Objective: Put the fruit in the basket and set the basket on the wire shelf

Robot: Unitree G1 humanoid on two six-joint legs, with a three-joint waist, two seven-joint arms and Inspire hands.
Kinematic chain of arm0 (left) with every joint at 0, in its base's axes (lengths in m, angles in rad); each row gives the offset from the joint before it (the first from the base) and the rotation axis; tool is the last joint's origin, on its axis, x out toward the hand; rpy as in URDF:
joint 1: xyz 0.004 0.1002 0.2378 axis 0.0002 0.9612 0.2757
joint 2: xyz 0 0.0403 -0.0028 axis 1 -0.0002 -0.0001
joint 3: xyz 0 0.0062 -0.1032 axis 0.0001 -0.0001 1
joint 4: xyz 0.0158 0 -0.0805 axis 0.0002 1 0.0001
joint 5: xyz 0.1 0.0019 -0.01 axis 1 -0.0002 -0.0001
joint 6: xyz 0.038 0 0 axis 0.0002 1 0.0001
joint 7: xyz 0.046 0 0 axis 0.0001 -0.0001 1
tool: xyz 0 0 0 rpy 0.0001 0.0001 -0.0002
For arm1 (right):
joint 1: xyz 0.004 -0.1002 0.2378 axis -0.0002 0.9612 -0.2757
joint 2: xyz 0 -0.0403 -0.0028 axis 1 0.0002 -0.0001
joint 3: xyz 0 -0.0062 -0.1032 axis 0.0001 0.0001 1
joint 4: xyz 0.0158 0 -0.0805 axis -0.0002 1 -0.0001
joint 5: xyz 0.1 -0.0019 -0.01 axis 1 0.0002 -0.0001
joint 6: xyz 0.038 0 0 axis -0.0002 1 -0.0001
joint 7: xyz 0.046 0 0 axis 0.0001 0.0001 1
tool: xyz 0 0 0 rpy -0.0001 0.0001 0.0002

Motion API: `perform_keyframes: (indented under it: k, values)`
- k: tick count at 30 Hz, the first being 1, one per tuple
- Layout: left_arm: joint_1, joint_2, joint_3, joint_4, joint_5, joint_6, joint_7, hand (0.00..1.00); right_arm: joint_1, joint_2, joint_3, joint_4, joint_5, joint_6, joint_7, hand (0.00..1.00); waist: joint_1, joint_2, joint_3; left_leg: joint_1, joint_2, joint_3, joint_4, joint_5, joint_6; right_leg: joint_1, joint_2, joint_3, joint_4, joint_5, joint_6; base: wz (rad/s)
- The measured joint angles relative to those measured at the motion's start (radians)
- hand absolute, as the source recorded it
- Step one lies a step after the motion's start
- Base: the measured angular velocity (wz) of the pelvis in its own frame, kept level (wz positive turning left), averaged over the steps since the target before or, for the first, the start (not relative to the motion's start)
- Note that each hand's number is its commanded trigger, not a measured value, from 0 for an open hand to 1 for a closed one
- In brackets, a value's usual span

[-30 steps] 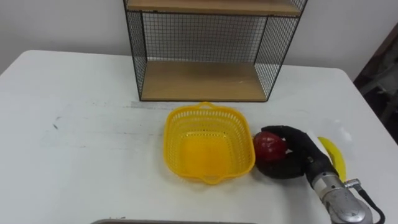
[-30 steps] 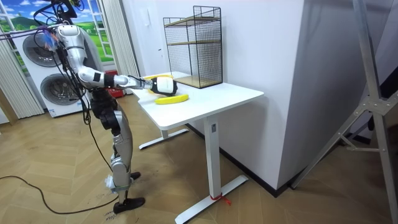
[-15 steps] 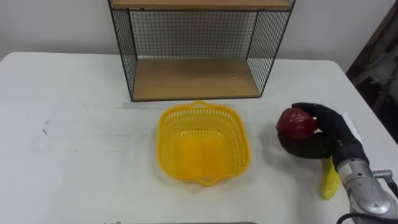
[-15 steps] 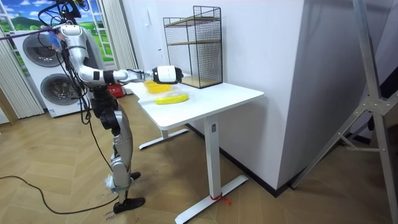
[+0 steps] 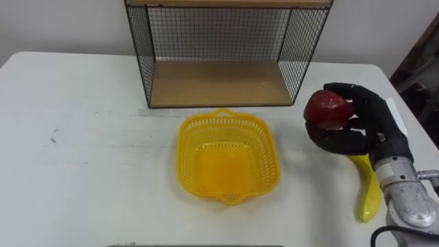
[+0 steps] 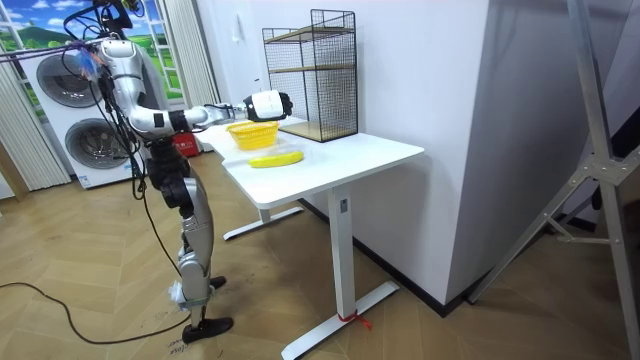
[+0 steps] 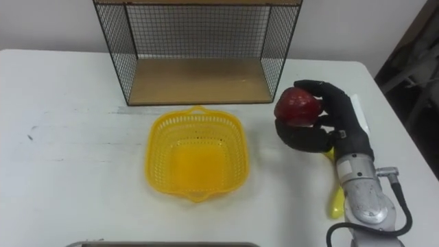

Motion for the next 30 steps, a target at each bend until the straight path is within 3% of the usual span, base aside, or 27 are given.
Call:
perform_keyframes:
  k: [7,18,22,30]
  values:
    - [-0.002,0.001,-0.002,0.011,-0.002,-0.012,-0.004,0.0,0.0,0.0,0.014,-0.06,0.0,0.0,0.01,1.0,0.001,-0.006,0.0002,0.001,0.0,0.0,0.0,0.0,0.0,-0.002,0.0,0.002,0.001,0.0,0.0,0.0]
    - [-0.019,0.002,-0.011,0.01,-0.001,-0.015,-0.008,0.0,-0.001,-0.007,0.079,-0.104,-0.039,0.001,0.126,1.0,0.004,-0.018,0.0,-0.008,0.001,0.003,0.0,0.0,0.0,-0.015,0.001,0.009,0.007,0.0,0.0,0.0]
    - [-0.038,0.002,-0.024,0.01,-0.001,-0.015,-0.003,0.0,-0.002,-0.007,0.114,-0.139,-0.071,0.001,0.17,1.0,0.025,-0.014,0.0012,-0.015,0.004,0.013,0.002,0.0,0.0,-0.029,0.003,0.028,0.019,0.003,-0.002,-0.08]
    - [-0.062,0.002,-0.036,0.013,-0.002,-0.017,-0.003,0.0,-0.001,0.007,0.168,-0.172,-0.172,0.015,0.252,1.0,0.033,-0.007,0.0048,-0.016,0.004,0.014,0.003,0.0,0.0,-0.026,0.003,0.028,0.021,0.005,-0.002,0.0]
